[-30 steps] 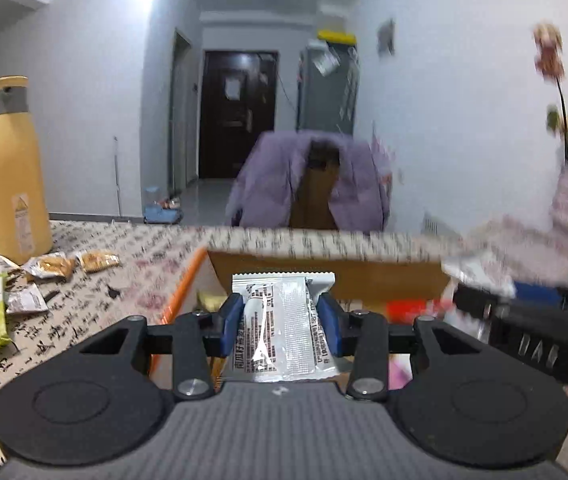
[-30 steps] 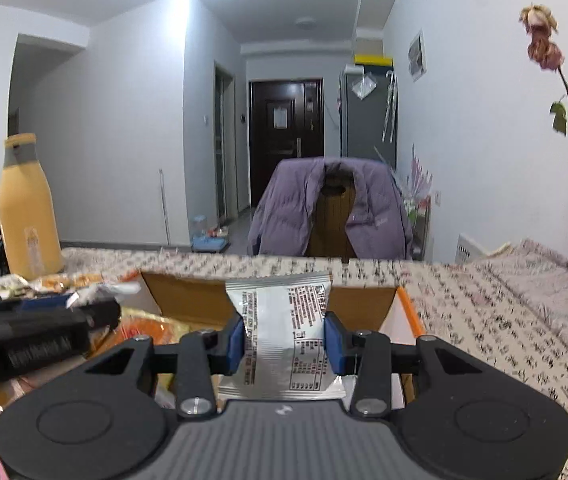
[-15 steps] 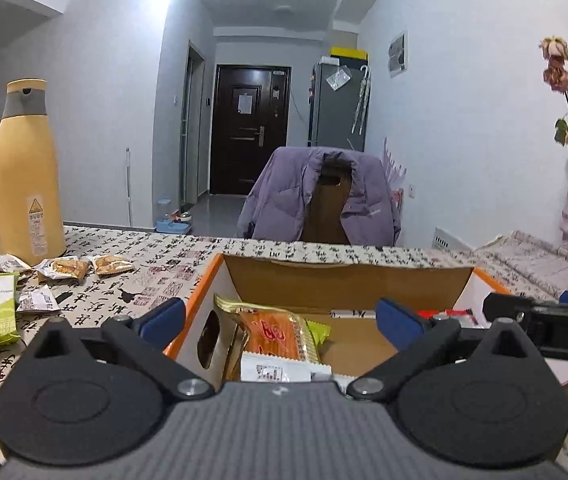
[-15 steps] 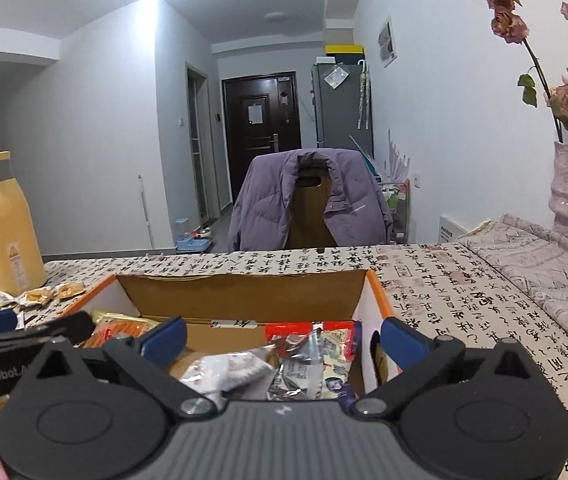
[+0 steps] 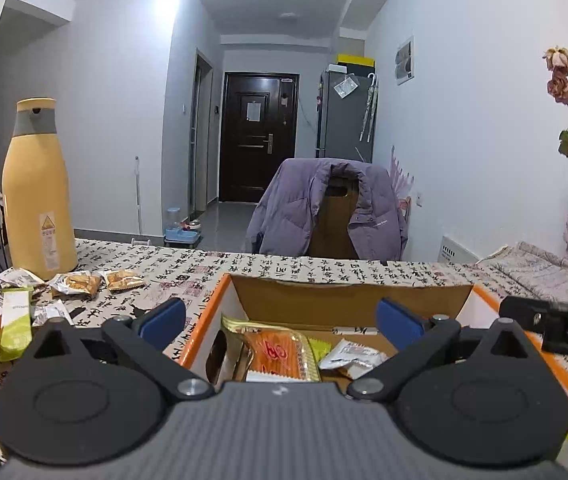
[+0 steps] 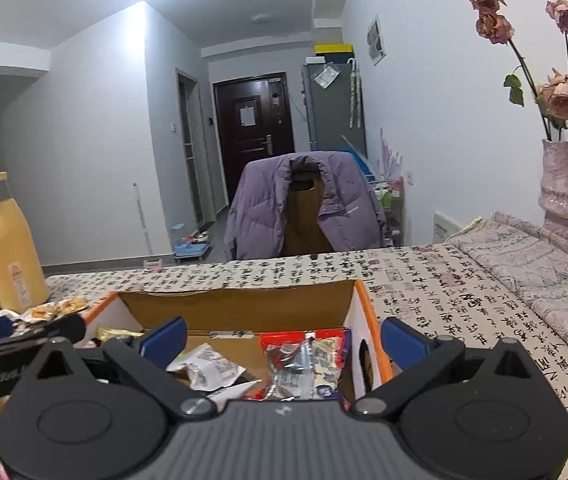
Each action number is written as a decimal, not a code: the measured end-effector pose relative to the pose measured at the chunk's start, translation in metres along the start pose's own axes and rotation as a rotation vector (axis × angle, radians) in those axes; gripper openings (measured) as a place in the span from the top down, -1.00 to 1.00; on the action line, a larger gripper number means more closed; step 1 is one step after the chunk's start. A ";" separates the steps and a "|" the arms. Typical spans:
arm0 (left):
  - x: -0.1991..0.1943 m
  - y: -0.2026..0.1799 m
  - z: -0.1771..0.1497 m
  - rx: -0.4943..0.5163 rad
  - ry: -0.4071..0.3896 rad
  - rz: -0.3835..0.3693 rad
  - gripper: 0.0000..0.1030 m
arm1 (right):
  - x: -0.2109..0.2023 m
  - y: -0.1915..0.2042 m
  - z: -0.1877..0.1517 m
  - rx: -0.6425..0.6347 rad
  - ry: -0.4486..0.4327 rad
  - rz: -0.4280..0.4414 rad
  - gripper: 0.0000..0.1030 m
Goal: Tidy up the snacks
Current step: 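Move both tools back toward the snack pile, then grasp the green-and-white bar packet with the right tool while the left tool grasps the pink packet, then carry both packets over the orange box and open both tools, then move both tools back to the snacks on the table, then grasp a white wrapped packet with the right tool while the left tool grasps another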
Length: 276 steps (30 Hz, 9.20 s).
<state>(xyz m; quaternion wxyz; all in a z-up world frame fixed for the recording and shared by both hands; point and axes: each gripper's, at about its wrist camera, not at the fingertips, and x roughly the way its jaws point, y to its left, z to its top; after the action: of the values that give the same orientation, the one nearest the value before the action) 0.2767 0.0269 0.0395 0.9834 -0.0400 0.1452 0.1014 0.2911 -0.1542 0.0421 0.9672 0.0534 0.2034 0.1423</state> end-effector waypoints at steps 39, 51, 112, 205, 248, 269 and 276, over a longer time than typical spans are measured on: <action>-0.116 0.043 -0.101 0.015 0.153 -0.113 -1.00 | -0.114 -0.032 -0.112 -0.048 0.210 -0.064 -1.00; -0.114 0.044 -0.102 0.007 0.165 -0.118 -1.00 | -0.052 -0.023 -0.106 -0.034 0.341 -0.162 -0.34; -0.080 0.034 -0.083 0.092 0.298 -0.008 -1.00 | -0.094 0.007 -0.109 -0.111 -0.029 -0.011 0.32; 0.027 0.005 -0.015 -0.062 0.046 -0.014 -1.00 | 0.016 0.009 -0.033 -0.081 -0.101 -0.067 -1.00; -0.094 0.063 -0.095 0.020 0.242 -0.071 -1.00 | -0.100 -0.009 -0.096 -0.111 0.171 -0.038 -1.00; -0.096 0.068 -0.096 -0.014 0.214 -0.070 -1.00 | -0.014 -0.005 -0.085 -0.055 0.371 -0.080 -0.23; -0.095 0.068 -0.096 -0.015 0.217 -0.069 -1.00 | -0.017 -0.002 -0.094 -0.085 0.354 -0.067 0.15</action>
<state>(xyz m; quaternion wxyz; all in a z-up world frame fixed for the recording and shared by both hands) 0.1465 0.0650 -0.0278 0.9644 -0.0631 0.2487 0.0637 0.2381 -0.1567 -0.0375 0.9219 -0.0202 0.3660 0.1256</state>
